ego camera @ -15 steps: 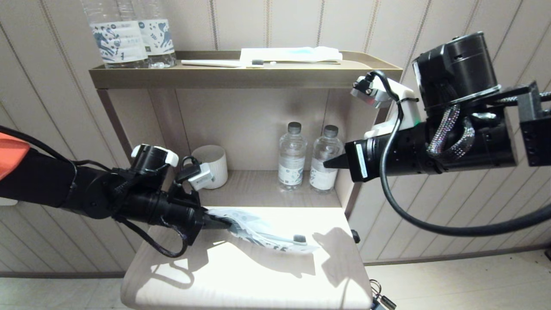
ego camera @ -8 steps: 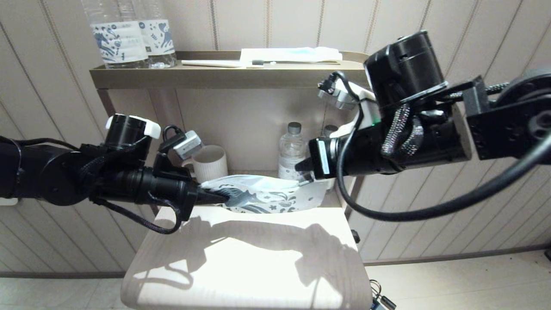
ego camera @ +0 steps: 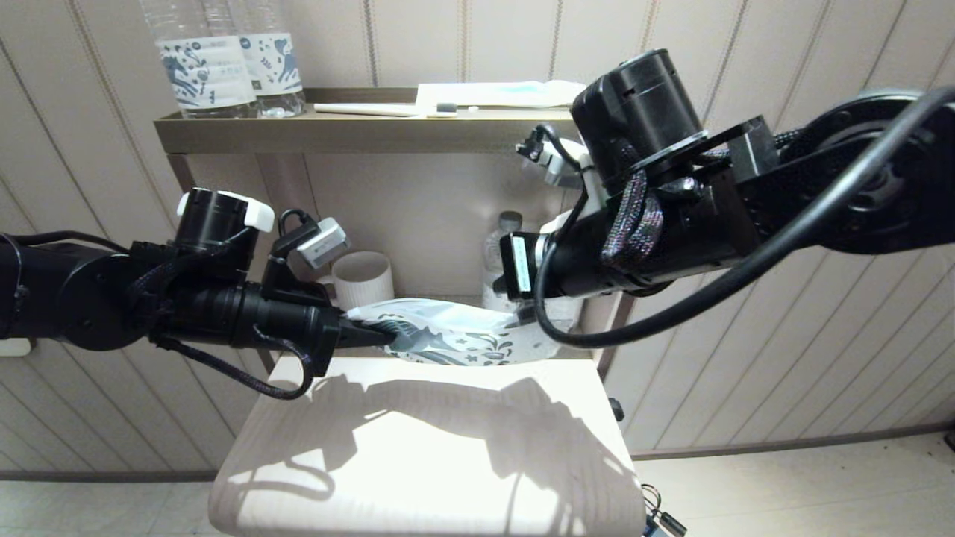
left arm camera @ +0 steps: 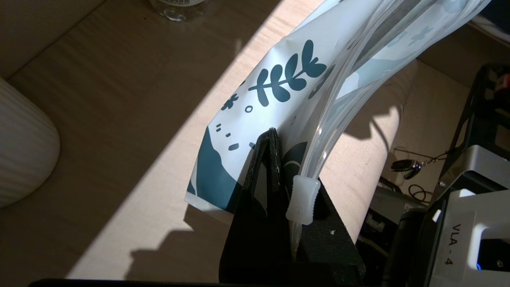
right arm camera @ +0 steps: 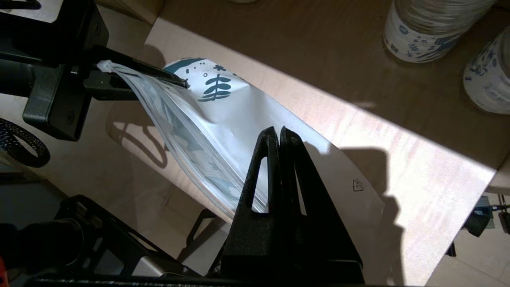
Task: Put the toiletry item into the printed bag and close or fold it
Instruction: Close the strorage bag and place it on the desk
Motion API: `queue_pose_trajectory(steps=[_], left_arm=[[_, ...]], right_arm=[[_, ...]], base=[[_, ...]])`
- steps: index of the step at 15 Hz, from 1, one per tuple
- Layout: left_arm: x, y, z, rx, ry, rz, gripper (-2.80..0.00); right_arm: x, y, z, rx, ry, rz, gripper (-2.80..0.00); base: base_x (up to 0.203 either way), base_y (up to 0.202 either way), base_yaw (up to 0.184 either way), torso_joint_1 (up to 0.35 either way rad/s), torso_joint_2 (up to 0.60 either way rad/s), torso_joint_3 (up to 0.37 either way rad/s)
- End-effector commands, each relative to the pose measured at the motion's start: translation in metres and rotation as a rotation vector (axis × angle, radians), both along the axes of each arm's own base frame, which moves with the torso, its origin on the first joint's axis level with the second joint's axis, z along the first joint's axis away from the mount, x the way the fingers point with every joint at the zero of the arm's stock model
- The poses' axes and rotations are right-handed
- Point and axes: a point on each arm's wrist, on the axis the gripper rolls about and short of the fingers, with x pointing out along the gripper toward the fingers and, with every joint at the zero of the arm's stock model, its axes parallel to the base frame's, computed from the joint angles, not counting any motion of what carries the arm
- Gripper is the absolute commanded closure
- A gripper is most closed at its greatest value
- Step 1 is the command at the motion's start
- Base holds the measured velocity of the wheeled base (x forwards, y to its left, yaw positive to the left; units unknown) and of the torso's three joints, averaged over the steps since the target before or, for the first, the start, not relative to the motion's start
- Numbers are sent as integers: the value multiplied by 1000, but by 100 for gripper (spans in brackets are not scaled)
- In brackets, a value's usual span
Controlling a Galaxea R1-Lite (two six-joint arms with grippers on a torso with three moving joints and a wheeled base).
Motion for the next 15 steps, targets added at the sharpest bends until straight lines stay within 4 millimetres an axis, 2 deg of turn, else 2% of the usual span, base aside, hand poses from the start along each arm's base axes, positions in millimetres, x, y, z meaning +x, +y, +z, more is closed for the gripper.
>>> queue_pose_trajectory(steps=[1,4,7,9,15], left_arm=[[2,-1,-3,1,8,-4,0],[5,1,-4,2,10,5,0],[6,2,-3,0,10,8,0],[6,2,-3,-1,10,7,0],[7,2,-4,-1,14,7,0]], right_arm=[[-13,-12,14,19,-24,-5,0],[-21,-18,20,11,-20,-22,0],[-26,-21,18,-43,-3,-102,0],[-34,-20,23,-34,-16,-87,0],[-45,-20,16,-89,19,-83,0]], base=[[0,0,0,0,0,0],[0,0,0,0,0,0],[0,0,0,0,0,0],[0,0,0,0,0,0],[0,0,0,0,0,0]])
